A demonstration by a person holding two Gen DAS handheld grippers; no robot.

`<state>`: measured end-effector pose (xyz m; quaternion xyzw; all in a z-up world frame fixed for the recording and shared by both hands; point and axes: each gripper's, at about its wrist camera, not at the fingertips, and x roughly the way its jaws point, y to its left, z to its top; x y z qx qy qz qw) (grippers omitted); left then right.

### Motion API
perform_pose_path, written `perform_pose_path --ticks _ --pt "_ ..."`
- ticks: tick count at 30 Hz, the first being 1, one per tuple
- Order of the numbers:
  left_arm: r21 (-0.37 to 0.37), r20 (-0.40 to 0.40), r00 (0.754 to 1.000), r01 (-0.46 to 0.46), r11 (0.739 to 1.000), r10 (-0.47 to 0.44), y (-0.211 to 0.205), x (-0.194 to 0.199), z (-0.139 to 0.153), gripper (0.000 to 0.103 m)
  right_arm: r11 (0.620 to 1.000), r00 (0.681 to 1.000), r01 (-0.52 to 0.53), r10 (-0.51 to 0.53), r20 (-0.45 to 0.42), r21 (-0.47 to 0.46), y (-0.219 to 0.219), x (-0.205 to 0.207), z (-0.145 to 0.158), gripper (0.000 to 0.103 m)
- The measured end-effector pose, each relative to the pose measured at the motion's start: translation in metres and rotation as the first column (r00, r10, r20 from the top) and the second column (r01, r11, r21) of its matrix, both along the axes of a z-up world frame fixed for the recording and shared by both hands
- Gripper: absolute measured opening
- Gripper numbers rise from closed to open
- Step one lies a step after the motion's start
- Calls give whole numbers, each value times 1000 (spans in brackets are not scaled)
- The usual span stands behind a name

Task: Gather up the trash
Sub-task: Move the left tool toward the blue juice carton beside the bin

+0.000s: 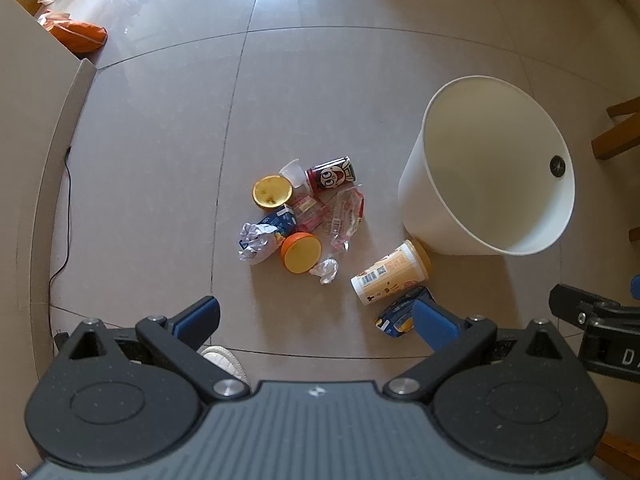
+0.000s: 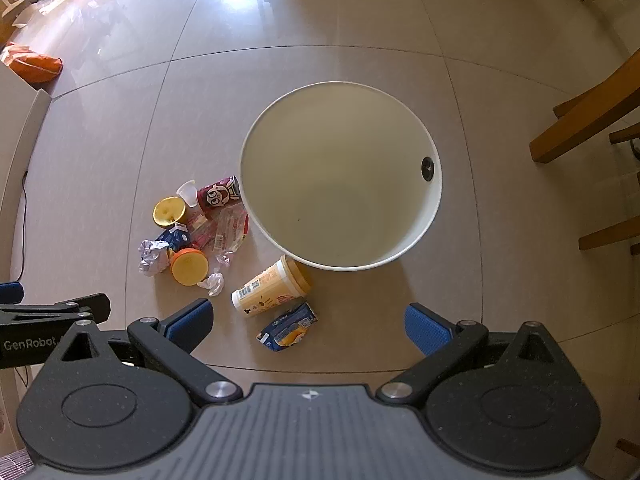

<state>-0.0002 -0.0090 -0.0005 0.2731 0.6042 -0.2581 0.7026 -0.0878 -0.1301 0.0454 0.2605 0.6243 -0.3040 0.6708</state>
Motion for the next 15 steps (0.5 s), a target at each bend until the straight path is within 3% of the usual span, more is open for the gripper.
perform_pose_path --ticks 15 --pt "-25 2 1000 -29 999 29 6 2 0 102 1000 1000 0 0 -2 -10 2 0 0 103"
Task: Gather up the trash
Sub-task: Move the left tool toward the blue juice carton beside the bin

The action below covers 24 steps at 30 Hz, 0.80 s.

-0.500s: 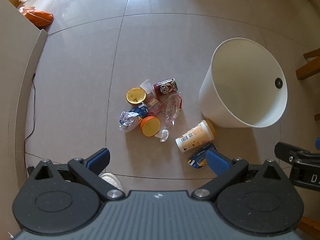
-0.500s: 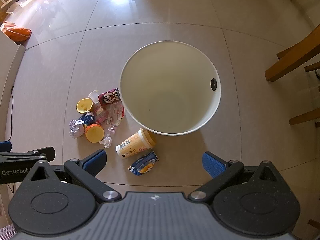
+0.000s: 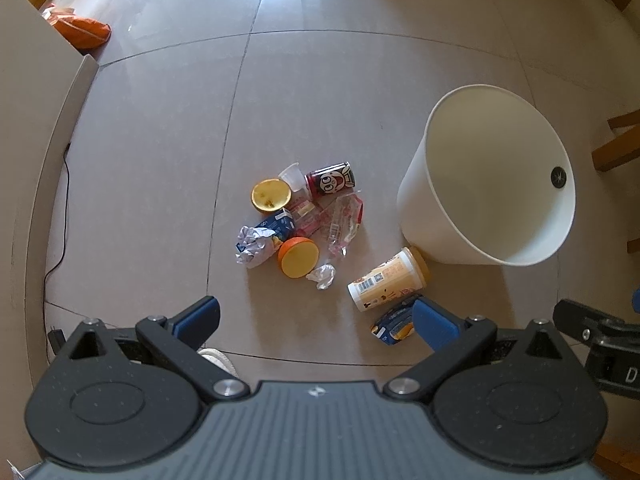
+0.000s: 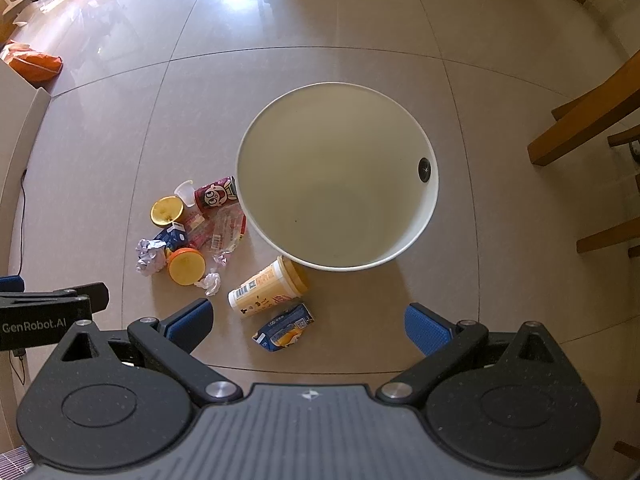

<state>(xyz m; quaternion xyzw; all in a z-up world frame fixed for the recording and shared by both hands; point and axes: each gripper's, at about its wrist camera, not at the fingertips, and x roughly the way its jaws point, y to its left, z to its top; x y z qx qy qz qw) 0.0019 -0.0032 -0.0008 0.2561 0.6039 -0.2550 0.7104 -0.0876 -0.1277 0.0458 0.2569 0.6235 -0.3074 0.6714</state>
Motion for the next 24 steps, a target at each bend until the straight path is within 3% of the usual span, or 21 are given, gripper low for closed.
perform_pose_path --ticks 24 --pt "-24 21 1000 -14 1000 15 2 2 6 102 1000 1000 9 -9 6 -21 3 -1 2 103"
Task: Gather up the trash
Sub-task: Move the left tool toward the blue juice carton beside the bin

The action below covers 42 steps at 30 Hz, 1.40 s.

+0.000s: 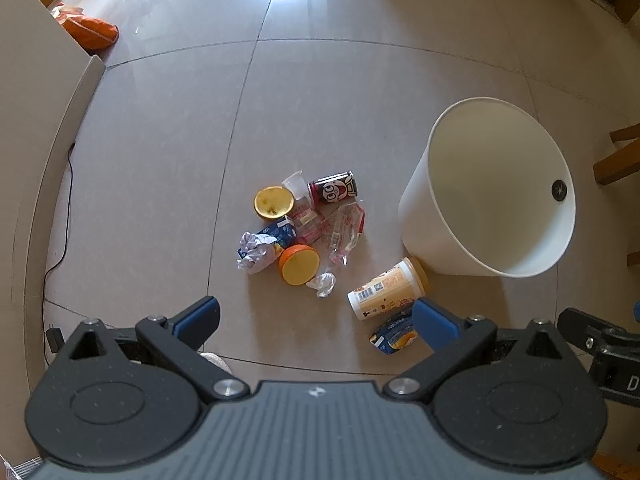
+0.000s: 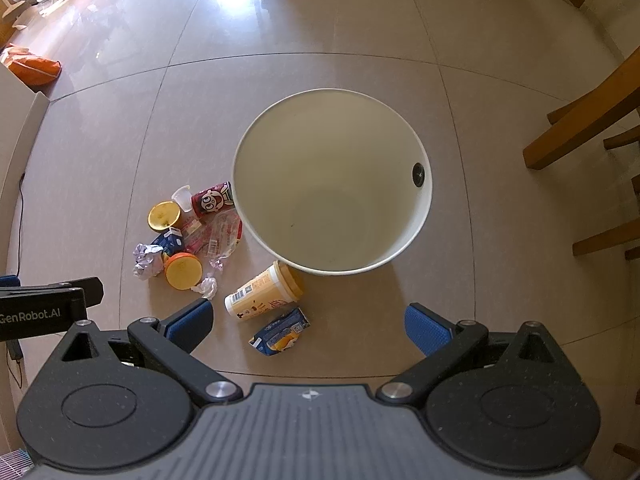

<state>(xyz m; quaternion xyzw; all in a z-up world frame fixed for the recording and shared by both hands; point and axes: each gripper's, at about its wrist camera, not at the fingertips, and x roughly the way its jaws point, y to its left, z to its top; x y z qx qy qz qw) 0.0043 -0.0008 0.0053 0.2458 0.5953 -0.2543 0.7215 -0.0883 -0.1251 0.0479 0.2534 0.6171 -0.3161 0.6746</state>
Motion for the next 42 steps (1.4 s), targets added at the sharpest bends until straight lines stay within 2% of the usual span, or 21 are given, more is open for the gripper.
perform_pose_path --ticks 15,20,31,42 --pt "-41 -31 1000 -1 999 -1 3 5 -8 102 1000 1000 4 -4 -4 2 -1 -3 -5 103" --pt "-10 -23 998 59 998 -59 -6 3 -14 101 1000 1000 5 -5 -7 3 -2 -2 -8 103" --pt "-47 -22 993 112 993 -113 -11 0 -31 101 1000 1000 8 -8 -14 3 -2 -7 -21 103" --pt "-51 -2 986 168 984 -169 -8 -5 -63 101 1000 1000 4 -4 -17 -2 -4 -15 -42 103"
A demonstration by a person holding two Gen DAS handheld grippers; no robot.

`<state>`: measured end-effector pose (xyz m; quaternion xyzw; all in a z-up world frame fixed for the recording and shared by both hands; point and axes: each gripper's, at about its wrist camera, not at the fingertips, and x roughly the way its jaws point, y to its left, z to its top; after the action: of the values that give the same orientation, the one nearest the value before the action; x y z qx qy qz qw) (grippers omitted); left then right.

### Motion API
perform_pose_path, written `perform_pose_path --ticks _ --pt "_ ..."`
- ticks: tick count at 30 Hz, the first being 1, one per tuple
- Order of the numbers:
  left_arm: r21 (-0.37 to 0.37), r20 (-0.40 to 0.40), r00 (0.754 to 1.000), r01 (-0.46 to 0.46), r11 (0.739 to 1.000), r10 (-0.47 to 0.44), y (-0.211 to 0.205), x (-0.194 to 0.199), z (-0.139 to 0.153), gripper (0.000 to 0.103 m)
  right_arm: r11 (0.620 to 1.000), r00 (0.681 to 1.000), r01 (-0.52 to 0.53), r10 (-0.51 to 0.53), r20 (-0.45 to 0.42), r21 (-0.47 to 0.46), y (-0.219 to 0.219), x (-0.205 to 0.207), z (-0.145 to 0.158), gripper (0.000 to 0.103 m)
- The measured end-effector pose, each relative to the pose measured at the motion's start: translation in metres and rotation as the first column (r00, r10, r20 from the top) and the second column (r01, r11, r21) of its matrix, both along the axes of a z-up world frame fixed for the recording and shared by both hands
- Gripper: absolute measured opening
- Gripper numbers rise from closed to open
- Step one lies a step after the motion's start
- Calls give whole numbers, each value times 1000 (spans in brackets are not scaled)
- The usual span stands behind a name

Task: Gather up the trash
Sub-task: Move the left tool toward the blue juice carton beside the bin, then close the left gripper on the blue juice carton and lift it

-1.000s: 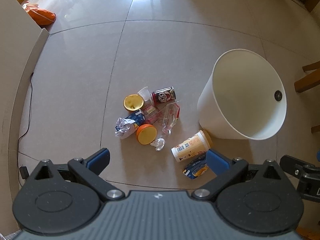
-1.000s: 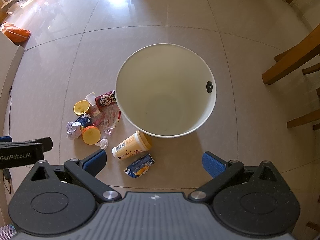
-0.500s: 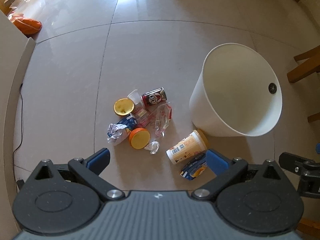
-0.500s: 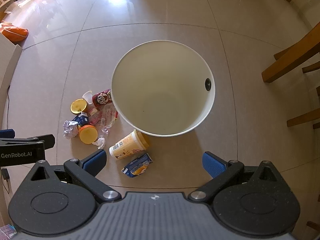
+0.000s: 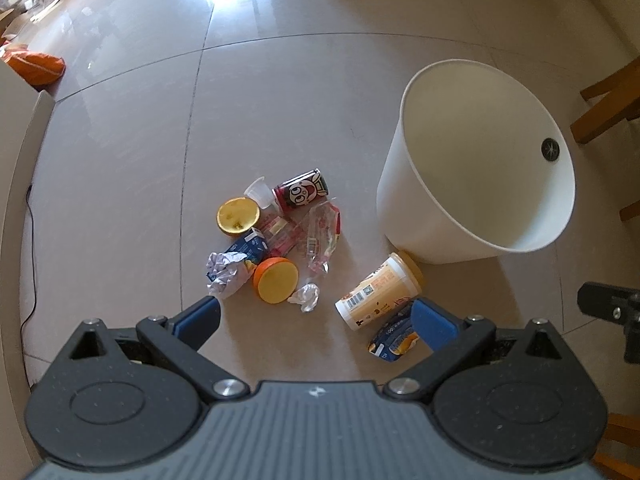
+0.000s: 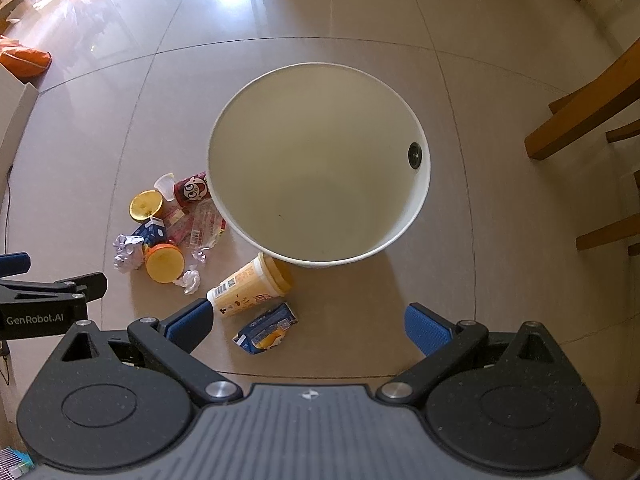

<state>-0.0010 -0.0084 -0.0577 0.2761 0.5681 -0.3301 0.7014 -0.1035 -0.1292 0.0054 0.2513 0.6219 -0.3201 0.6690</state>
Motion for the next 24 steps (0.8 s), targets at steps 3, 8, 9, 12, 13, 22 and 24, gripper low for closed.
perform_pose_path --ticks 3,8,9,12,13,22,24 --pt "-13 -5 1000 8 1000 -8 2 -1 -11 101 1000 1000 0 0 -3 -11 -1 -3 -8 103" --pt "-11 1 999 39 999 -39 2 -4 -33 101 999 1000 1 -1 8 -32 -6 -8 -20 103" --pt "-9 1 999 47 999 -47 2 -4 -36 101 999 1000 3 -3 8 -41 -9 -8 -23 103" --pt "-3 7 997 73 997 -73 2 -3 -48 101 998 1000 15 -15 6 -54 -18 -9 -31 103" --pt "0 11 997 82 997 -82 2 -2 -51 101 998 1000 21 -20 6 -61 -22 -9 -34 103" --pt "6 20 993 117 993 -117 -4 7 -80 101 989 998 55 -56 1 -134 -68 -5 -59 103" --pt "7 22 993 119 993 -119 -5 9 -87 101 986 999 42 -42 5 -158 -80 -1 -65 103"
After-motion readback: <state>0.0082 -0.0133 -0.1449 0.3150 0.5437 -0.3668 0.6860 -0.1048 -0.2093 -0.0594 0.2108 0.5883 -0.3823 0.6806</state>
